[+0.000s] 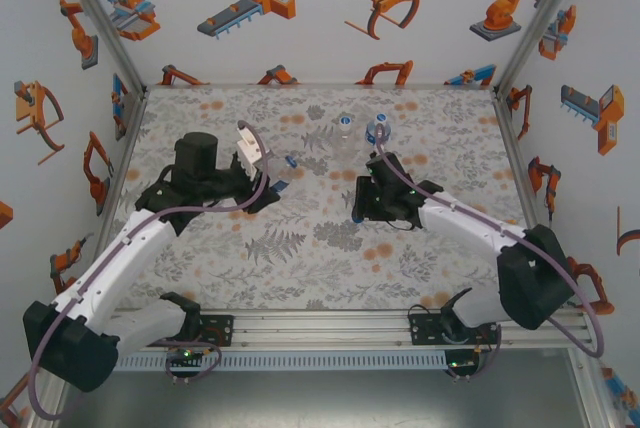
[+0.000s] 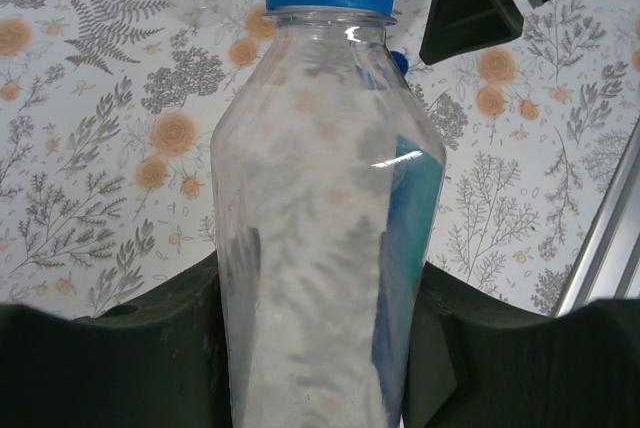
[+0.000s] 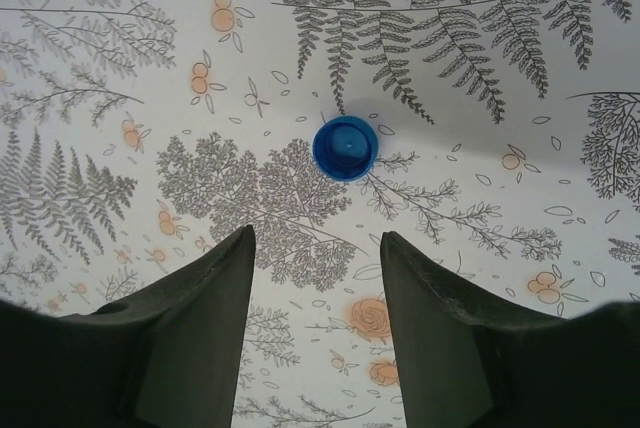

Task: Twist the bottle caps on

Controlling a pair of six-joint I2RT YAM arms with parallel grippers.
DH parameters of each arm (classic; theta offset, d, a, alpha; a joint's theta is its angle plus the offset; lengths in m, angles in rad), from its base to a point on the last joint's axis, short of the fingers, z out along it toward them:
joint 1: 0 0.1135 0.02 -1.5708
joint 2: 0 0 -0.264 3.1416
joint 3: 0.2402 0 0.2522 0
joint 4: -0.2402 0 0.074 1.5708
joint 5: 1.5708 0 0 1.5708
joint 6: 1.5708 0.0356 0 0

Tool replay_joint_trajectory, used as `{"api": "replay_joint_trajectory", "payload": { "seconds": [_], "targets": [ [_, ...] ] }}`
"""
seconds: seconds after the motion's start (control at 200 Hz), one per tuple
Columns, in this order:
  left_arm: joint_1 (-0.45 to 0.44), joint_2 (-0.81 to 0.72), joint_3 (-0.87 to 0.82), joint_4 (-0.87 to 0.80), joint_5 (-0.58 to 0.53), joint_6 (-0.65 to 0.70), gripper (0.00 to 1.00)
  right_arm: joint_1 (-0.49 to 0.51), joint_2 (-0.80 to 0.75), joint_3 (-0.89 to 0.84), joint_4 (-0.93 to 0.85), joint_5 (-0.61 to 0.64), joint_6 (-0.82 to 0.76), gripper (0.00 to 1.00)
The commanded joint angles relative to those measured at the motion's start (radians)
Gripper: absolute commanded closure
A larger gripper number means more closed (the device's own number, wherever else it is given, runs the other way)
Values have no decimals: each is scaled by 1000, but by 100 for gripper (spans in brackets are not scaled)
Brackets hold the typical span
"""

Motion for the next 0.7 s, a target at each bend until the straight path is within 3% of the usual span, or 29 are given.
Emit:
{"api": "replay_joint_trajectory", "payload": {
  "seconds": [0.0, 0.696],
  "targets": [
    [5, -41, -17, 38, -26, -1, 97, -13, 36, 57, -26, -17, -4, 50],
    [6, -58, -25, 38, -55, 3, 94, -36, 234, 166, -29, -45, -59, 56]
  ]
}}
